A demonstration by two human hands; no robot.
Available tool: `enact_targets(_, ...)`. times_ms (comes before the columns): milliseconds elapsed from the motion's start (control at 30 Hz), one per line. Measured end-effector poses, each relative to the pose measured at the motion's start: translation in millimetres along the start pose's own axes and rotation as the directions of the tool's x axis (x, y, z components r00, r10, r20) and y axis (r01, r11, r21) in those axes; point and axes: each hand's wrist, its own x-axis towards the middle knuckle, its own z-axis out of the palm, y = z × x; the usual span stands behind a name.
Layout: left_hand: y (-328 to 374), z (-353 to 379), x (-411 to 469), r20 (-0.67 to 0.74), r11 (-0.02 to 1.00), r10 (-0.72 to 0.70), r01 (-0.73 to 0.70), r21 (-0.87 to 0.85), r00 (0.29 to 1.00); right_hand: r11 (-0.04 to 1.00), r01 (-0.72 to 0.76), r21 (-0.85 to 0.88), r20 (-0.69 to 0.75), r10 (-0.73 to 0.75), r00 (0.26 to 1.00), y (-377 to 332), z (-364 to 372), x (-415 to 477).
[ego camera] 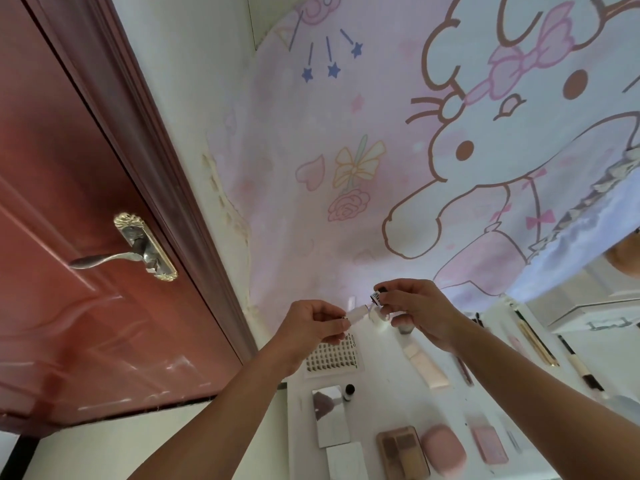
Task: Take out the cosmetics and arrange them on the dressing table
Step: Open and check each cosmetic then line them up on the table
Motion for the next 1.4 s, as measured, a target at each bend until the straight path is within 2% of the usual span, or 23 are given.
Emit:
enact_targets(200, -31, 19, -2, -0.011, 0.999, -0.044, 0.043, -0.033, 0.999, 0.999, -0.040, -0.003, -0.076, 0.040, 0.996, 28, -15, -7)
enact_targets(433, -64, 50, 7, -0.069, 0.987, -0.162, 0.163, 0.010, 0.984, 0.991, -0.125, -0.039, -0.027, 0.124, 0.992, 55, -39, 13)
enact_targets(633, -103, 95, 19, -0.163, 0.962, -0.249, 0.263, 0.069, 0.955, 0.962, -0.211, -0.172, 0.035, 0.221, 0.975, 84, -65, 44)
enact_targets(767, -138, 124, 30, -0.312, 0.931, -0.297, 0.346, 0.116, 0.903, 0.911, -0.209, -0.355, 0.092, 0.256, 0.962, 113, -78, 64)
enact_targets(900, -162, 143, 41, -0.472, 0.907, -0.318, 0.409, 0.103, 0.822, 0.898, -0.199, -0.392, 0.102, 0.257, 0.961, 139, -81, 81)
enact_targets(1000, -180, 155, 50, -0.575, 0.875, -0.287, 0.455, 0.169, 0.766, 0.877, -0.205, -0.435, 0.086, 0.266, 0.960, 163, -82, 92)
enact_targets(1233, -208, 167, 68, -0.698, 0.754, -0.234, 0.580, 0.309, 0.677, 0.823, -0.184, -0.538, 0.044, 0.245, 0.968, 206, -75, 115)
enact_targets(1400, -216, 167, 80, -0.735, 0.725, -0.193, 0.599, 0.339, 0.650, 0.806, -0.149, -0.572, 0.045, 0.212, 0.976, 217, -66, 132)
